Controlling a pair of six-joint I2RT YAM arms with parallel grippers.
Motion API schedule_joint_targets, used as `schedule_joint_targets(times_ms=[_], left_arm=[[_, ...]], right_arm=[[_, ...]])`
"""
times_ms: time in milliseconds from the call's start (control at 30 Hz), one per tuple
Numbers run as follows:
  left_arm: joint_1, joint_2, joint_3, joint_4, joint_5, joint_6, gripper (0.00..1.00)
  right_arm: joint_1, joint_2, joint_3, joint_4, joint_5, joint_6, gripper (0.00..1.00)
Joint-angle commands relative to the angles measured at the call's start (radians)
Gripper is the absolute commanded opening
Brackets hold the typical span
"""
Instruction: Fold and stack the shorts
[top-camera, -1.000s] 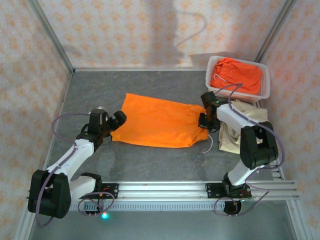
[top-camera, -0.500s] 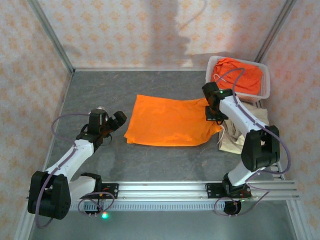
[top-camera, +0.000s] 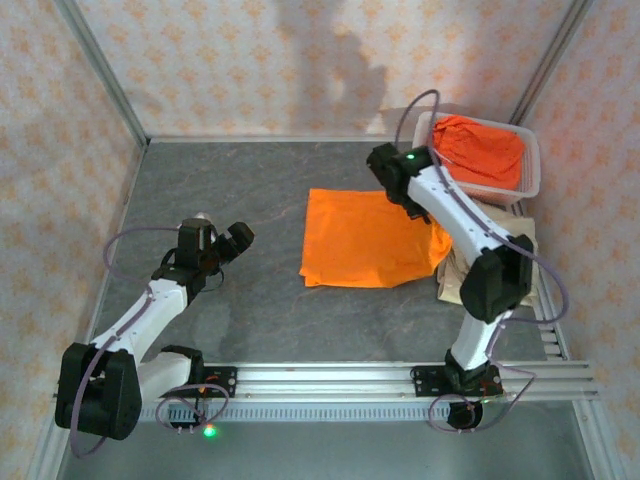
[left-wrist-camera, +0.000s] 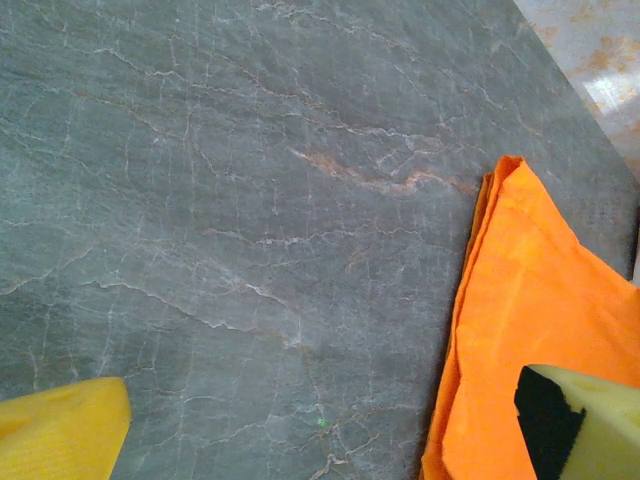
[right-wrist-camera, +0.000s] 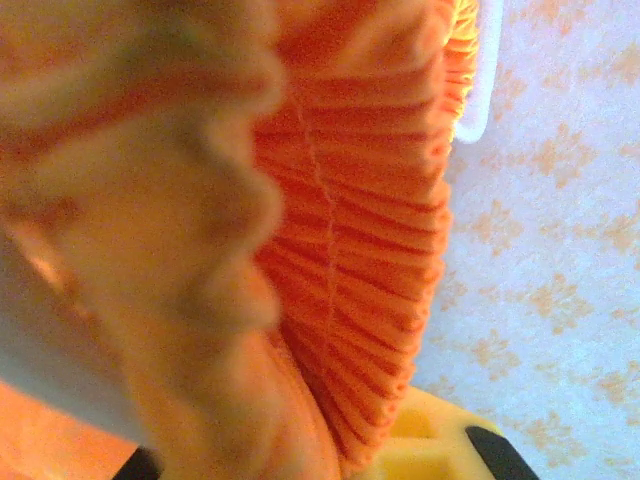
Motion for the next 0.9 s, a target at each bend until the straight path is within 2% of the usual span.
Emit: schedule_joint_targets(times_ms=[0,200,300,367,467,500,533,600,667,800,833,867], left_arm=[[-0.003,-0.026,0.006,-0.011,-0.001,0.003,1.0],[-0.004,-0.026,0.001,-0.008,-0.001,-0.001,1.0],[-0.008,-0.022,-0.002,0.0,0.004,-0.011,1.0],[-0.009,-0.02,-0.001,0.005,0.003,-0.015,1.0],[-0.012,-0.022,0.002,0.008,0.009,-0.03,1.0],[-0.013,-0.024,0.003,0.01,0.012,-0.035,1.0],[-0.014,-0.027,0.004,0.013,0.016,-0.044,1.0],[-0.015,-0.037,0.009,0.012,0.024,-0.057,1.0],[-0.017,-0.048,0.02,0.01,0.038,-0.072,1.0],[-0.055,-0.049,0.06,0.028,0.071,-0.104,1.0],[-0.078,-0.039,0.083,0.023,0.071,-0.108,1.0],[-0.102,-0.026,0.106,0.016,0.069,-0.11,1.0]], right_arm=[[0.065,0.07,0.11,-0.159,0.109,0.106,0.0],[0.193,0.197,0.284,-0.163,-0.017,0.159,0.0],[0.249,0.262,0.377,-0.113,-0.158,0.156,0.01],[0.281,0.298,0.411,-0.043,-0.287,0.152,0.11],[0.304,0.332,0.422,0.118,-0.608,0.151,0.33],[0.304,0.325,0.415,0.187,-0.745,0.164,0.43],[0.303,0.3,0.389,0.266,-0.874,0.179,0.57],[0.299,0.219,0.312,0.41,-1.032,0.212,0.79],[0.278,0.116,0.22,0.51,-1.068,0.231,0.91],[0.159,-0.098,-0.012,0.61,-1.044,0.257,0.93],[0.118,-0.15,-0.08,0.634,-1.033,0.266,0.99],[0.083,-0.192,-0.137,0.652,-1.025,0.272,0.99]])
